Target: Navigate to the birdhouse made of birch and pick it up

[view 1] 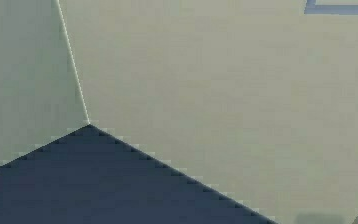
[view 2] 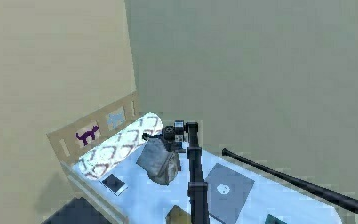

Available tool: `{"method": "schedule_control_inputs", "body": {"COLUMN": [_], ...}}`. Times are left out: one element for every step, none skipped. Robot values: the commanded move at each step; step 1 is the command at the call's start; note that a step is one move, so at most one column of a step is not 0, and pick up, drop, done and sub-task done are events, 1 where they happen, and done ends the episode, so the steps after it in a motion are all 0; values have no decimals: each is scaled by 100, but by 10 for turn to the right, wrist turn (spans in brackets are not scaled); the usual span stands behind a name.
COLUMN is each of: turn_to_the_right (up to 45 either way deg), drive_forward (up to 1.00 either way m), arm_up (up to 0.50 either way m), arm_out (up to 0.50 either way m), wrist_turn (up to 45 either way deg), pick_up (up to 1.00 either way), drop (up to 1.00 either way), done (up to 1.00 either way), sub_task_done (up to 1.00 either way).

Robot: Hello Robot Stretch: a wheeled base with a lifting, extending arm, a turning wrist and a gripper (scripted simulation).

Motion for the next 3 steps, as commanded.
{"method": "schedule_control_inputs", "body": {"turn_to_the_right": [0, 0, 0], "drive_forward": [0, 0, 0], "arm_up": [-30, 0, 10], "arm_out": [0, 0, 0], "wrist_turn": [0, 0, 0], "pick_up": [0, 100, 0], "drop": [0, 0, 0], "done": [0, 0, 0], "sub_task_done": [0, 0, 0]}}
